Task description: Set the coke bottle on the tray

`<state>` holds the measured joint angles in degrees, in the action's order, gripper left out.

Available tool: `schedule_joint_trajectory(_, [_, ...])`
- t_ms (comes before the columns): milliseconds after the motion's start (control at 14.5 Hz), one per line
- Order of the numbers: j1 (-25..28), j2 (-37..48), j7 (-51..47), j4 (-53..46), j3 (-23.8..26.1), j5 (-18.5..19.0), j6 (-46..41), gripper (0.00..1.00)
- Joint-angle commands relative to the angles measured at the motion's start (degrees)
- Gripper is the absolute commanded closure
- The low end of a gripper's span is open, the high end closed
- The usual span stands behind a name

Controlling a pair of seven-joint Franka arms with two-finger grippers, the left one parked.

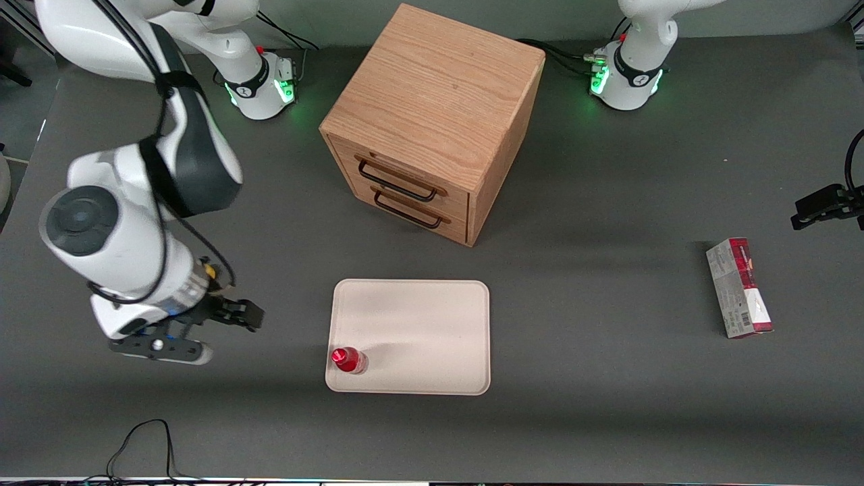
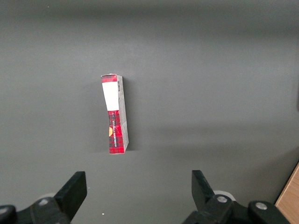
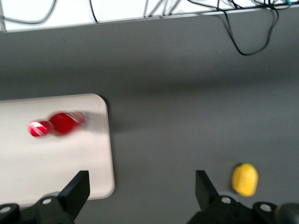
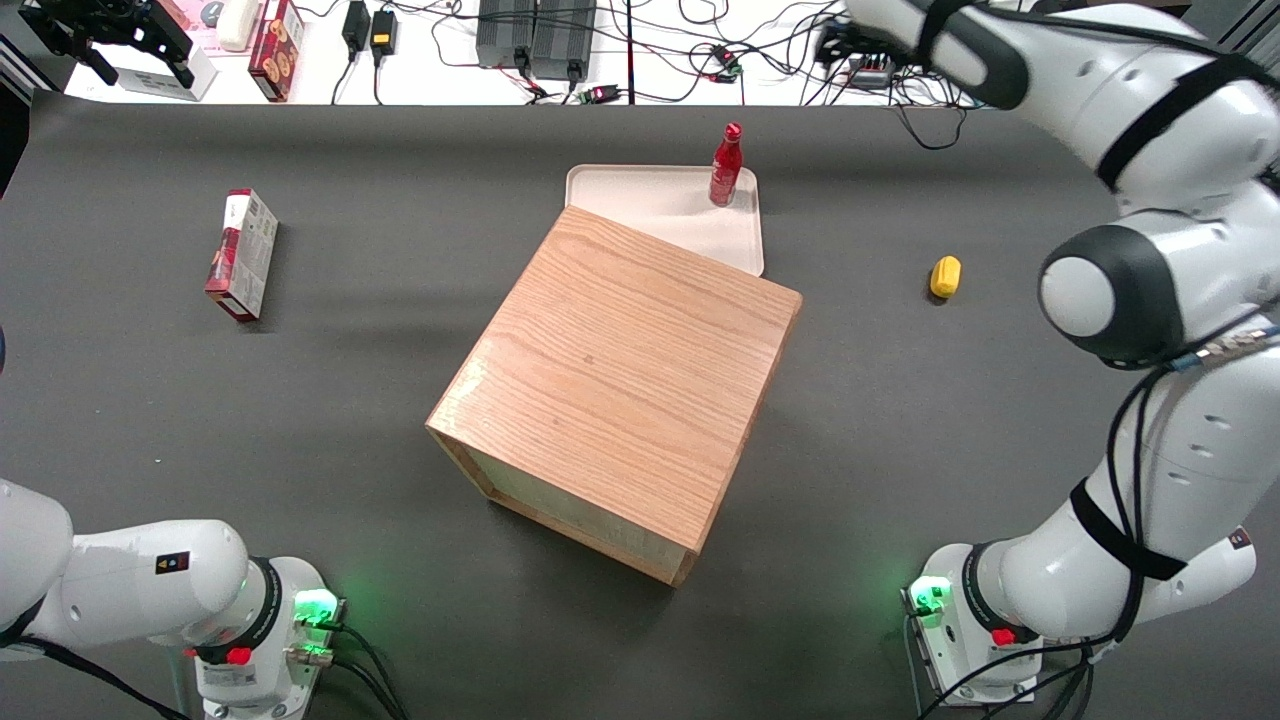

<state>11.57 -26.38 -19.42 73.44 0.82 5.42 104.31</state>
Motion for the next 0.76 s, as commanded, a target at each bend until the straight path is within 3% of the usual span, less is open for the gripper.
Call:
schedule_joint_trajectory(0, [-0.2, 14.8, 10.2, 17.3, -5.2, -3.9, 0.5, 0.00])
schedule_joint_trajectory(276, [-2.6, 28.5, 17.1, 31.5, -8.0, -5.3, 0.3, 0.00])
schedule_joint_trajectory(690, [-3.0, 31.9, 18.8, 32.3, -9.5, -6.5, -3.1, 0.00])
